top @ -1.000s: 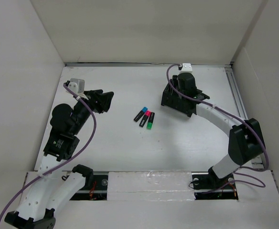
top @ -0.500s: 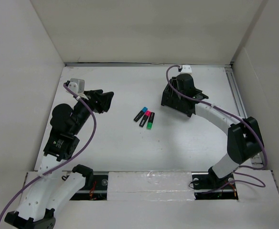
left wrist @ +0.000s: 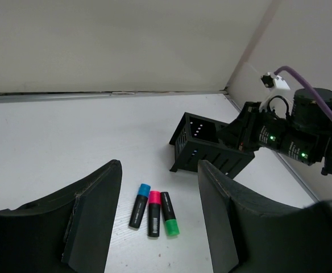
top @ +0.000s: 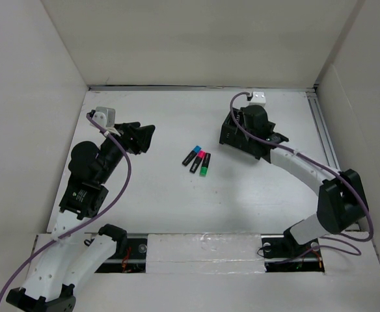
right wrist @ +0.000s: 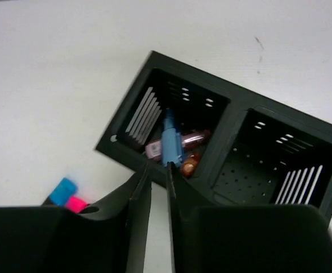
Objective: Organize the desk
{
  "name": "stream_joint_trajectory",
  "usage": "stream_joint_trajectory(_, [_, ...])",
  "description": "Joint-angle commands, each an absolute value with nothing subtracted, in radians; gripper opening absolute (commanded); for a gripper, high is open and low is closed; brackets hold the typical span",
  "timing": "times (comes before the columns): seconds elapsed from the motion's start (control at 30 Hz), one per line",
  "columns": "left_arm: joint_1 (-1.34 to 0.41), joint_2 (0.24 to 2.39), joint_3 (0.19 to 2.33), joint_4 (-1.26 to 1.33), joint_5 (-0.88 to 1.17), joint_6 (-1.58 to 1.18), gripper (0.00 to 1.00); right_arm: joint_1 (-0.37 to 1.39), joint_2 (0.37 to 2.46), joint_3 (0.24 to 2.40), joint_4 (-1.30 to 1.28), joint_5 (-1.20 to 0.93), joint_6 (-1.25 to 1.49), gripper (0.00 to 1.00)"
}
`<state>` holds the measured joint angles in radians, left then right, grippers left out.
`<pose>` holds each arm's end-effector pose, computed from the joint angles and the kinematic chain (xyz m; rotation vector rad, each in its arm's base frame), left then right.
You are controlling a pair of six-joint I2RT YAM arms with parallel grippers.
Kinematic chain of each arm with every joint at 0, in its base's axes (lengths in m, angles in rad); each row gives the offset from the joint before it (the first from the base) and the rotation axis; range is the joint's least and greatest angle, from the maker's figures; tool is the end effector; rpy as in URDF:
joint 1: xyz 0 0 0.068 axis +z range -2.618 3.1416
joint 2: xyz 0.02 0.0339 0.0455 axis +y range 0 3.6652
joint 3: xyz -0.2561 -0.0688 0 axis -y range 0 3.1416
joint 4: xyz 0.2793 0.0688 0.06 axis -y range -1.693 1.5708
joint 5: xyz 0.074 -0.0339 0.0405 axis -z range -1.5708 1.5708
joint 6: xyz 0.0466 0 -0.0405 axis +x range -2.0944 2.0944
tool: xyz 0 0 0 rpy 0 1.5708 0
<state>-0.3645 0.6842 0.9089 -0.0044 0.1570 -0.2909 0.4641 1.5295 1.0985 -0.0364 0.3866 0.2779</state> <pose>0.1820 -0.0772 0.4223 0.1858 1.3711 -0.6560 0.3592 0.1601 0.2544 0.0536 2.0015 0.0809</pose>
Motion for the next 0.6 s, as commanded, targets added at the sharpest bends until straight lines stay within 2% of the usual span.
stream_joint_trajectory(0.0, [-0.362,0.680,0.911,0.040,0.163,-0.296,0.52,0.524,1.436,1.069,0.054,0.382,0.295,0.20])
stream_joint_trajectory(0.07, [-0.362,0.675,0.914,0.040,0.164,-0.296,0.52,0.581,1.416,1.026,0.060,0.333,0.295,0.06])
stream_joint_trajectory(0.13, [-0.362,0.672,0.911,0.041,0.163,-0.296,0.52,0.633,1.417,0.968,0.070,0.312,0.308,0.06])
stream_joint_trajectory(0.23, [-0.362,0.670,0.913,0.040,0.163,-0.295,0.52,0.742,1.451,0.931,0.071,0.342,0.310,0.24])
stream_joint_trajectory(0.27, [-0.362,0.670,0.913,0.041,0.167,-0.296,0.52,0.762,1.485,0.920,0.068,0.372,0.310,0.41])
stream_joint_trajectory(0.37, [-0.362,0.672,0.911,0.041,0.170,-0.296,0.52,0.798,1.548,0.940,0.031,0.380,0.325,0.57])
stream_joint_trajectory(0.57, [-0.362,0.673,0.913,0.040,0.166,-0.296,0.52,0.848,1.677,0.989,0.026,0.406,0.325,0.62])
